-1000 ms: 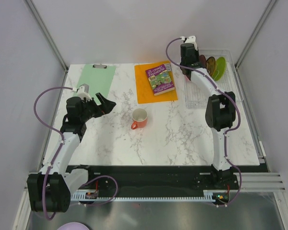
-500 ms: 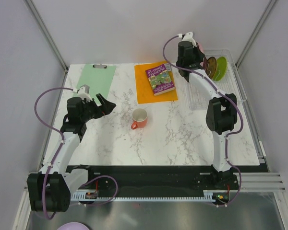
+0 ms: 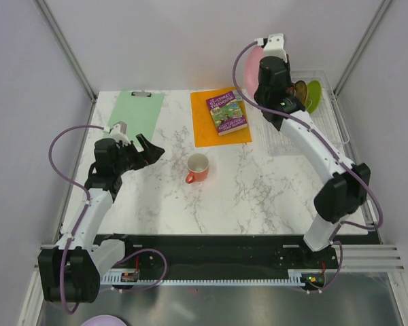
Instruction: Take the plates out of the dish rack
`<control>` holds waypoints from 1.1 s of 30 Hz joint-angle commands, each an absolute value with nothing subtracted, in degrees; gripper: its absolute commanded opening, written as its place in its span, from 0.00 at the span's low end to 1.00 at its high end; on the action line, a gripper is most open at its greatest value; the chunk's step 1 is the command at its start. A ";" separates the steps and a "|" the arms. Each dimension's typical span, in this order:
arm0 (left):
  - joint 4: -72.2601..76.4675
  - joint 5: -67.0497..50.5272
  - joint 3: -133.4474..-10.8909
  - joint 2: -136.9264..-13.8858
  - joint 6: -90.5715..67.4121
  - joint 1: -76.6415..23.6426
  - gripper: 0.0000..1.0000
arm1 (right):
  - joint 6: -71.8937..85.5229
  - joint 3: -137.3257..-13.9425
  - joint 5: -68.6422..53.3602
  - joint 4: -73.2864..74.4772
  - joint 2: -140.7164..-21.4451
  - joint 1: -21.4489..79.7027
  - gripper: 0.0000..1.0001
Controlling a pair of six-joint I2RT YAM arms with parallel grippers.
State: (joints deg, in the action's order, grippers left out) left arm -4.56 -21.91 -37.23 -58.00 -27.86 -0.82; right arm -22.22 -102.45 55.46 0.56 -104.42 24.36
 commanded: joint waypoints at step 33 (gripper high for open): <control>22.06 -34.98 -26.19 -50.10 -39.55 -1.41 0.58 | 26.10 -71.37 8.36 6.42 -81.30 47.46 0.00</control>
